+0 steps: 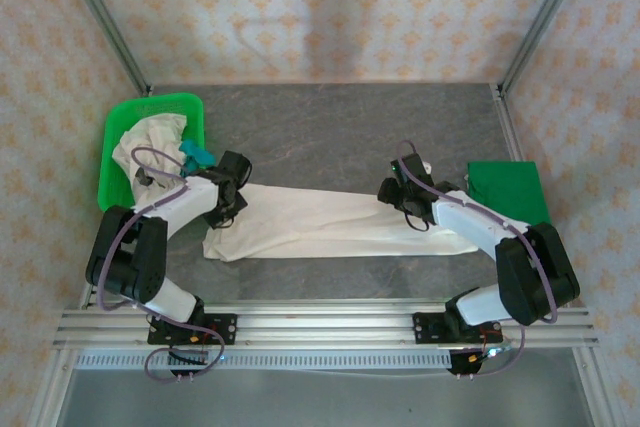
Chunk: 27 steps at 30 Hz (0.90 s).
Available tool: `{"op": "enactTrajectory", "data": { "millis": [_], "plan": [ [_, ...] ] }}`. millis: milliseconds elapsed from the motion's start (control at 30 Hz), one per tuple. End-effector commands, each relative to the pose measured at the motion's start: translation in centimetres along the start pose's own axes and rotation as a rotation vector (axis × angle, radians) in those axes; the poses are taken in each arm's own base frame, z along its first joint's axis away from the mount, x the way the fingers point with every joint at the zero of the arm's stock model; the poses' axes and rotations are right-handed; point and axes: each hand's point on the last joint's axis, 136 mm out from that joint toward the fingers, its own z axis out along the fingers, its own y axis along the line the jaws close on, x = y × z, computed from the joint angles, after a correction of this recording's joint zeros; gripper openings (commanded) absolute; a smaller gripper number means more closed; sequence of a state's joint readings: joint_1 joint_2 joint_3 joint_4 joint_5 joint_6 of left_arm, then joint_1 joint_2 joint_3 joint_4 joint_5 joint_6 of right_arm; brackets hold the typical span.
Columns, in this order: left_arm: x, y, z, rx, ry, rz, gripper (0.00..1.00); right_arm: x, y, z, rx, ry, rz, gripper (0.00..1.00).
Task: Fold and stack the t-shirts
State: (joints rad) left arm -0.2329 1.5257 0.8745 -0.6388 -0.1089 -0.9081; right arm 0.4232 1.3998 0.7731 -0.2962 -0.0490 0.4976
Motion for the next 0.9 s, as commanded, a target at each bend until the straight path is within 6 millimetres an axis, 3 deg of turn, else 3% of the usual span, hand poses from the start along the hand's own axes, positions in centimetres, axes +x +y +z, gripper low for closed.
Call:
{"op": "enactTrajectory", "data": {
  "millis": [0, 133, 500, 633, 700, 767, 867],
  "plan": [
    [-1.8, 0.1, -2.3, 0.013, -0.048, -0.010, 0.01, -1.0, 0.9, -0.3, -0.019, -0.031, 0.011, 0.68],
    [-2.4, 0.0, -2.9, 0.011, -0.071, -0.002, 0.02, -1.0, 0.9, -0.3, -0.020, -0.031, 0.011, 0.68],
    [-4.2, -1.7, -2.2, -0.014, -0.097, 0.043, 0.02, -1.1, 1.1, -0.3, -0.028, -0.033, 0.010, 0.68],
    [-3.5, -1.2, -1.7, -0.019, -0.078, 0.037, 0.11, -1.4, 1.1, -0.5, -0.023, -0.040, -0.002, 0.68],
    [-3.1, -0.6, -1.7, -0.025, -0.078, 0.028, 0.19, -1.3, 1.1, -0.4, -0.020, -0.036, -0.011, 0.68],
    [-3.0, 0.1, -2.1, -0.033, -0.092, 0.016, 0.35, -1.1, 1.1, -0.2, -0.017, -0.022, -0.019, 0.68],
    [-3.2, 0.6, -3.5, -0.030, -0.127, 0.010, 0.72, -0.4, 1.0, 0.1, -0.017, 0.000, -0.024, 0.68]
  ]
}}
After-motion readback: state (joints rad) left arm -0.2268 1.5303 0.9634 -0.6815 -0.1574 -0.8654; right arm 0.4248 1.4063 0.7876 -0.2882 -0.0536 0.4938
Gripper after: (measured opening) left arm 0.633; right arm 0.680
